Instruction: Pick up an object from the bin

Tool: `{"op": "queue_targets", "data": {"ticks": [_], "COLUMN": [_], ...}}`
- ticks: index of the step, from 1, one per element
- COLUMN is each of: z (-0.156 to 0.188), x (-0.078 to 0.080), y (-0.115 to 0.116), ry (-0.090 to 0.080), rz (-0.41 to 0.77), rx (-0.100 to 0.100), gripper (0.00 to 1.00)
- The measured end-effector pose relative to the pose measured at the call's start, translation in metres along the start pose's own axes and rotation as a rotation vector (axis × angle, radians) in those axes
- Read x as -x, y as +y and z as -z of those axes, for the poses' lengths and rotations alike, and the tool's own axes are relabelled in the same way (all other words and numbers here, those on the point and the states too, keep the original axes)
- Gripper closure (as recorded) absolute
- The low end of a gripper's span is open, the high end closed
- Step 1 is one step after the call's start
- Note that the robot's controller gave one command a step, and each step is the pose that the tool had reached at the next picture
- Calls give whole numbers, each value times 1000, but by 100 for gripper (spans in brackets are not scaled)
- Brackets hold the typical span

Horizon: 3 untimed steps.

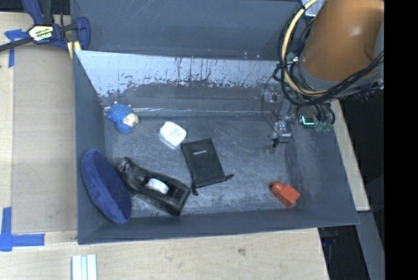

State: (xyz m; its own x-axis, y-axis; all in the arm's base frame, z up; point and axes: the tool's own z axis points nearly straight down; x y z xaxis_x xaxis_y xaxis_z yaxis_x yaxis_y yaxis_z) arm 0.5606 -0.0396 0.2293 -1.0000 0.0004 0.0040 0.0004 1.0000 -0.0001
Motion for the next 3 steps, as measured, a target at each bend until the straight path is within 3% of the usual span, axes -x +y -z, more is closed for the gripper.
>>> {"op": "queue_targets", "data": {"ticks": [1, 2, 3], "z": [-163, -126, -119], "x": [-28, 60, 68], "y": [80, 79, 71], "ry": [1, -16, -11], "rz": [19, 57, 274], "rx": [2, 0, -1], "gripper": [0, 0, 0]}}
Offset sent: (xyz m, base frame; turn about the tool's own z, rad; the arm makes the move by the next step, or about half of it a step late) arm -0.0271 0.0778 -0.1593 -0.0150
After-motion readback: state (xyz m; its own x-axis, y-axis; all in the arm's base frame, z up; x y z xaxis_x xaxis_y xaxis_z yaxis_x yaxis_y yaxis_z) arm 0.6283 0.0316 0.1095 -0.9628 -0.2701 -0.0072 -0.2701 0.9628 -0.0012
